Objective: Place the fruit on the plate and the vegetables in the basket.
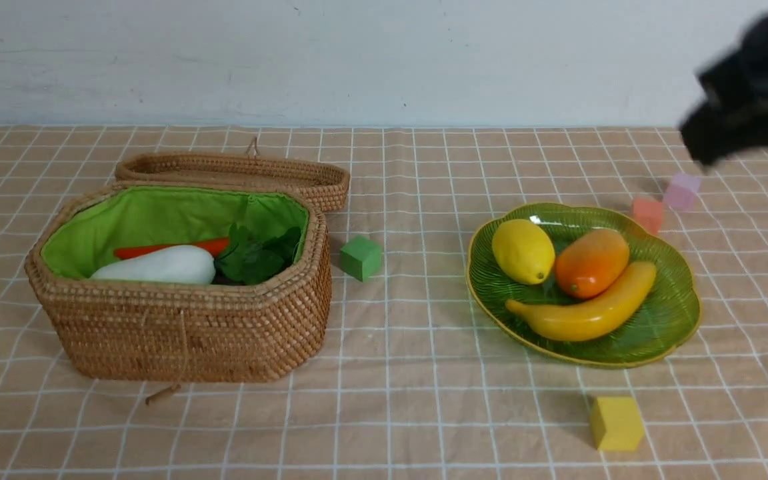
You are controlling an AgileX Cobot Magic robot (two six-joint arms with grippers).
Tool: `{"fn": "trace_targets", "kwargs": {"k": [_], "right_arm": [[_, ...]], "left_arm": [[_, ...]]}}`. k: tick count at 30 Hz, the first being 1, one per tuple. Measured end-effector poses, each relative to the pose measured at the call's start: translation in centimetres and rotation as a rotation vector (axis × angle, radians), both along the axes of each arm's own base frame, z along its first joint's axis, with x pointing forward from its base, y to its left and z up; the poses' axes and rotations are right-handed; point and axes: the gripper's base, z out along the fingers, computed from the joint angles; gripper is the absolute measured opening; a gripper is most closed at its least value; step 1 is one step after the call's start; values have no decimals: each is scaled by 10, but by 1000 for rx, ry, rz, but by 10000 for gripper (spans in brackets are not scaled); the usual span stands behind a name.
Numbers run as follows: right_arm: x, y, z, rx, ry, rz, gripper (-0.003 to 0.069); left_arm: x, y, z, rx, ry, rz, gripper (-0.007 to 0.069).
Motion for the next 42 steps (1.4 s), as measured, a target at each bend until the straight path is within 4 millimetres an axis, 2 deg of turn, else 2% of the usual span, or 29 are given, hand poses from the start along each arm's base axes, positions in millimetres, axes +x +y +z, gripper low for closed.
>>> {"fn": "trace_targets", "kwargs": {"k": [1, 2, 3, 6, 11, 17, 24, 27, 29, 30, 31, 33, 34, 35, 37, 42], "right_arm": [[-10, -6, -14, -6, 41, -19, 3], [-13, -8, -12, 4, 33, -23, 3], [-31, -18, -35, 9, 90, -64, 3], [-55, -32, -64, 33, 121, -112, 4], [-79, -46, -103, 76, 108, -147, 8], [-95, -55, -131, 71, 130, -158, 15], [-103, -61, -139, 31, 160, -158, 18], [-100, -67, -144, 49, 44, -191, 1], [-96, -77, -157, 138, -209, -280, -9], [-96, -82, -170, 144, -265, -326, -8], [-96, -83, -173, 144, -281, -333, -8], [-104, -94, -215, 139, -438, -435, -8], [-104, -94, -214, 143, -458, -432, -8], [-108, -98, -241, 120, -488, -473, -8], [-112, -102, -267, 105, -532, -518, -8], [-115, -104, -273, 93, -558, -543, -8]], "left_arm": [[2, 0, -5, 1, 12, 2, -13], [2, 0, -6, 1, 14, 3, -13], [6, -1, -14, 7, 40, 4, -13], [9, -2, -24, 14, 69, 3, -13], [13, -3, -39, 25, 116, 3, -13], [13, -5, -47, 40, 156, -15, -13], [13, -6, -49, 50, 174, -27, -13], [12, -6, -49, 51, 176, -28, -13], [12, -6, -49, 53, 179, -31, -13], [12, -6, -49, 52, 180, -31, -13], [12, -6, -49, 52, 180, -31, -13], [12, -6, -49, 52, 179, -30, -13], [12, -6, -49, 52, 179, -30, -13], [12, -6, -49, 52, 179, -30, -12], [12, -6, -49, 52, 179, -30, -11], [12, -6, -49, 52, 180, -31, -8]]}}
